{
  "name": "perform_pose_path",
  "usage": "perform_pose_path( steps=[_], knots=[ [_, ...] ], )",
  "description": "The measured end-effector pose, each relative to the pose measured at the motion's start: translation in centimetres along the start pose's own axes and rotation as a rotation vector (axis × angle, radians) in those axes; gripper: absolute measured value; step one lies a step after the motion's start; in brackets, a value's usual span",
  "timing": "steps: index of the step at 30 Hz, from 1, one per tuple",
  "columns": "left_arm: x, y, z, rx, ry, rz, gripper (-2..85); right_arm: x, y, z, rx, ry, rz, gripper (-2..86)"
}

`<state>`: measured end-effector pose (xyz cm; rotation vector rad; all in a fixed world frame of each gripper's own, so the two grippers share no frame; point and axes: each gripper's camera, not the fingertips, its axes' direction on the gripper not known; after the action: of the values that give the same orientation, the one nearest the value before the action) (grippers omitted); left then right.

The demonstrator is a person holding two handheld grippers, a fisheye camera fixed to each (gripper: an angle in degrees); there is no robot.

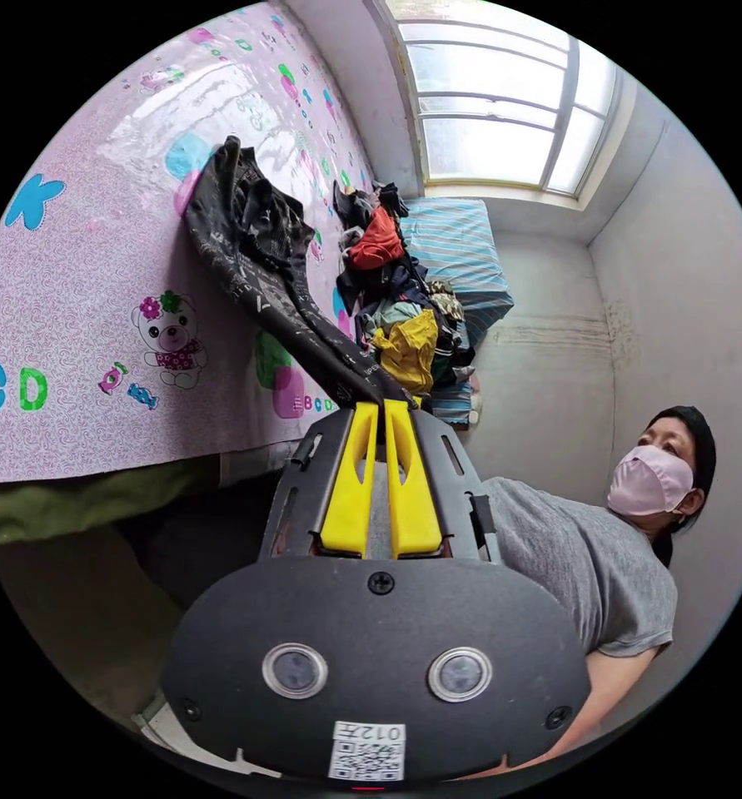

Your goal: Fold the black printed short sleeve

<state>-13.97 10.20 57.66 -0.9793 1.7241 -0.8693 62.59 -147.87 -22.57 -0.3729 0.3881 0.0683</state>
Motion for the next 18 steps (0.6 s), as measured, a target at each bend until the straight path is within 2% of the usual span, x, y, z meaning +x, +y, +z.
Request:
perform_pose_path(
  steps=[9,18],
  knots=[
    [2.6,-1.2,-1.1,0.029,0.027,0.024,1.3,-3.3,-0.9,1.2,0.062,0.015,-0.030,0.0],
    [2.9,-8.5,-0.4,0.044,0.034,0.024,1.6,-0.5,-10.5,5.3,0.099,0.035,-0.035,0.1]
  ],
)
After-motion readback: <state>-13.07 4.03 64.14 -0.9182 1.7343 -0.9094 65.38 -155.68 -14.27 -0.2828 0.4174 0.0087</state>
